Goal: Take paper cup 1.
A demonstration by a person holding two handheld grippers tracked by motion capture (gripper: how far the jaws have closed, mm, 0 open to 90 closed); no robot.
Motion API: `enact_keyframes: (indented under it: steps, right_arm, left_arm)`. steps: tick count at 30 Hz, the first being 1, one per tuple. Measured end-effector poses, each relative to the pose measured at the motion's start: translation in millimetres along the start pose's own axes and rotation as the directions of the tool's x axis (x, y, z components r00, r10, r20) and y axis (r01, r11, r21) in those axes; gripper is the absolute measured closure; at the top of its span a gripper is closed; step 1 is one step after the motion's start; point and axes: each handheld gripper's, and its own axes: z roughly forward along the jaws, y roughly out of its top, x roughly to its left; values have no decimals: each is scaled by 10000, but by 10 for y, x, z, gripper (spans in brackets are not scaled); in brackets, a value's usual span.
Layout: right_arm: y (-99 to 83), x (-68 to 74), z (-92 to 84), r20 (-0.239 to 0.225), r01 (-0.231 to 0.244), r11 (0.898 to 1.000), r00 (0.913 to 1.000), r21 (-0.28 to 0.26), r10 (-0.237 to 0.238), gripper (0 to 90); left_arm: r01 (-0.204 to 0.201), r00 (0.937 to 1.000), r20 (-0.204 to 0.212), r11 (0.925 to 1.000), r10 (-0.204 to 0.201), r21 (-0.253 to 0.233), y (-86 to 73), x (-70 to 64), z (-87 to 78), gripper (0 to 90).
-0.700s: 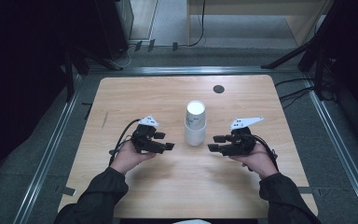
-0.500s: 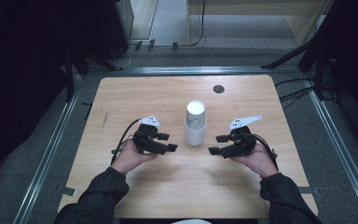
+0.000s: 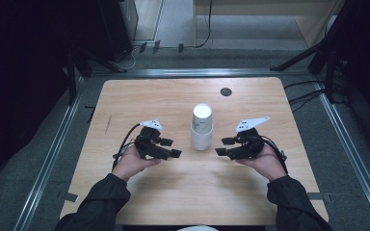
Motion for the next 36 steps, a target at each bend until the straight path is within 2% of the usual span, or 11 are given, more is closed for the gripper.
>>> enact_keyframes:
  steps: [1, 3, 4, 6, 8, 11, 18, 21, 23, 29, 36]
  right_arm:
    - [-16, -10, 3, -17, 53, 9999, 10000, -160, -53, 481]
    - [-32, -22, 9, -24, -297, 9995, 9996, 75, 297, 521]
    - [-32, -22, 9, -24, -297, 9995, 9996, 75, 297, 521]
    - [-39, -10, 12, 148, 144, 9998, 9998, 149, -146, 516]
    - [-41, -6, 14, 314, 254, 9996, 9992, 140, -258, 476]
    - [-37, 0, 17, 608, 291, 9995, 9977, 108, -298, 476]
    - [28, 47, -22, 583, 676, 9977, 9960, -20, -674, 391]
    - [47, 32, -37, 778, 820, 9962, 9934, 279, -839, 351]
    - [60, 13, -55, 469, 823, 9958, 9953, 412, -843, 336]
    - [219, -31, -128, 222, 1069, 9918, 9938, 698, -1087, 311]
    - [541, -107, -203, -80, 1804, 9772, 9835, 1116, -1806, 297]
  left_arm:
    - [-21, 10000, -34, 10000, 21, 26, -7, 11, -4, 309]
    - [-45, 10000, -45, 10000, 45, 11, -16, 18, -12, 325]
    - [-83, 10000, -26, 10000, 83, 6, -17, 19, -14, 325]
    - [-145, 9999, -69, 9999, 145, -37, -18, 12, -15, 326]
    - [-168, 9998, -98, 9999, 167, -27, -17, 14, -14, 323]
    - [-114, 9998, -134, 9999, 114, -26, -18, 25, -12, 319]
    - [-56, 10000, -49, 10000, 56, -45, -18, 52, -2, 308]
    - [-164, 9999, -50, 9998, 165, 129, 4, 60, 1, 308]
    - [-284, 9995, -124, 9995, 286, 153, 11, 56, 0, 307]
    - [-268, 9996, -63, 9994, 269, 240, 18, 78, 10, 307]
    - [-404, 9992, -41, 9986, 406, 329, 7, 61, -9, 302]
